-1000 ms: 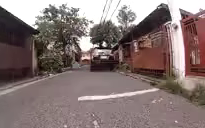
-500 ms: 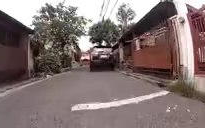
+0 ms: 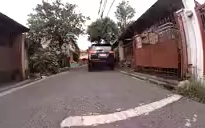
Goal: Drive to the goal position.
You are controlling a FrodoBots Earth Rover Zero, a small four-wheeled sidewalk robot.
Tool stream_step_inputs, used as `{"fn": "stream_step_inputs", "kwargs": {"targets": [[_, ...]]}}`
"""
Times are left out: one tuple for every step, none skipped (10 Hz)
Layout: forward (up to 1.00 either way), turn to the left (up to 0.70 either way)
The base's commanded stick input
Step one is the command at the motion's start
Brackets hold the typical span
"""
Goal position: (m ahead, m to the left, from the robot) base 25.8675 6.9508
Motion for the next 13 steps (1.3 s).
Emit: {"fn": "stream_step_inputs", "kwargs": {"targets": [[0.70,0.35],[0.70,0.35],[0.70,0.35],[0.70,0.00],[0.70,0.00],[0.70,0.00],[0.70,0.00],[0.70,0.00],[0.70,0.00],[0.70,0.00],[0.70,0.00],[0.70,0.00],[0.70,0.00]]}}
